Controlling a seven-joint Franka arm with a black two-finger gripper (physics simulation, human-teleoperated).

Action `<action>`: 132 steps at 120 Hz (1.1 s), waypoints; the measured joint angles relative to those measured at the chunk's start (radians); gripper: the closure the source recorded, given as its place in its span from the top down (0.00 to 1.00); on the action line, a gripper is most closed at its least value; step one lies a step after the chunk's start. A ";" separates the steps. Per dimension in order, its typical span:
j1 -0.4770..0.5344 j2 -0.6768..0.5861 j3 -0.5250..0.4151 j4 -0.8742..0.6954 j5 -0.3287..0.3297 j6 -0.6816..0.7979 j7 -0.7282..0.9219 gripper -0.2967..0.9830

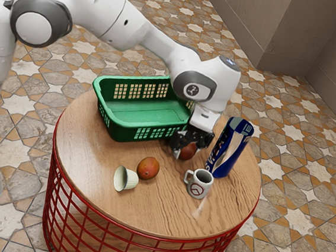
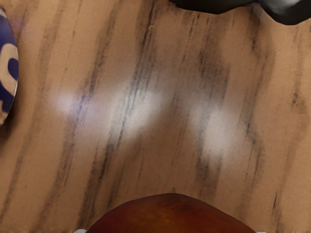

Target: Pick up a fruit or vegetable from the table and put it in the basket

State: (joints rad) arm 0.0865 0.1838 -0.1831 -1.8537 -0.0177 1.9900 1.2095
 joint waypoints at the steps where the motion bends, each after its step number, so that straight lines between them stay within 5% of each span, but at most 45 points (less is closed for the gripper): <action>1: 0.000 -0.001 0.000 0.000 0.000 0.000 -0.001 0.45; 80: -0.002 -0.111 -0.042 -0.066 -0.009 -0.006 -0.038 0.41; 132: 0.024 -0.316 -0.045 -0.055 -0.029 -0.075 -0.063 0.43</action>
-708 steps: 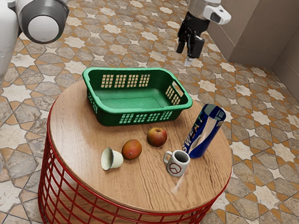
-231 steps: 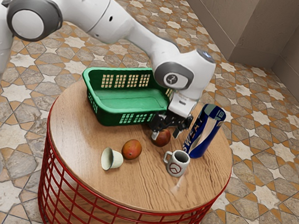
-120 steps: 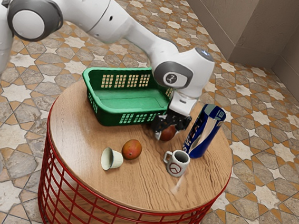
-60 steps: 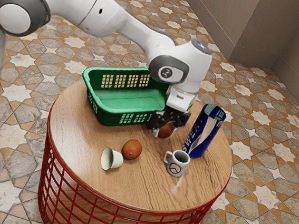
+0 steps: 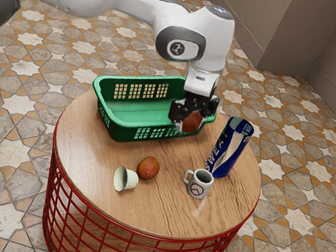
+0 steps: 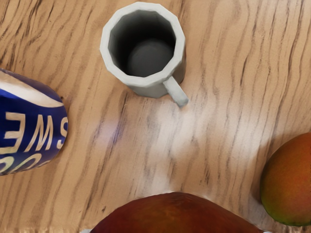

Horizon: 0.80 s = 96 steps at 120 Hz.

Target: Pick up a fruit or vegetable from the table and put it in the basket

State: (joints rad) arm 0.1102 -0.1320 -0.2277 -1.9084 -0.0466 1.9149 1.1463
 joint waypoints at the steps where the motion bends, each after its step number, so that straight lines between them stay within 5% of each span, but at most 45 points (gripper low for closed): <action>1: 0.009 -0.001 0.000 0.000 0.000 -0.002 0.000 0.43; 26: 0.246 -0.003 -0.056 0.004 0.003 -0.042 0.004 0.48; 60: 0.366 0.019 -0.111 -0.001 0.016 -0.057 0.014 0.45; 75: 0.367 0.025 -0.111 -0.002 0.015 -0.065 0.022 0.64; 96: 0.365 0.030 -0.109 -0.002 0.013 -0.074 0.032 0.73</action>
State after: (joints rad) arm 0.4754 -0.1018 -0.3370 -1.9102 -0.0338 1.8407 1.1779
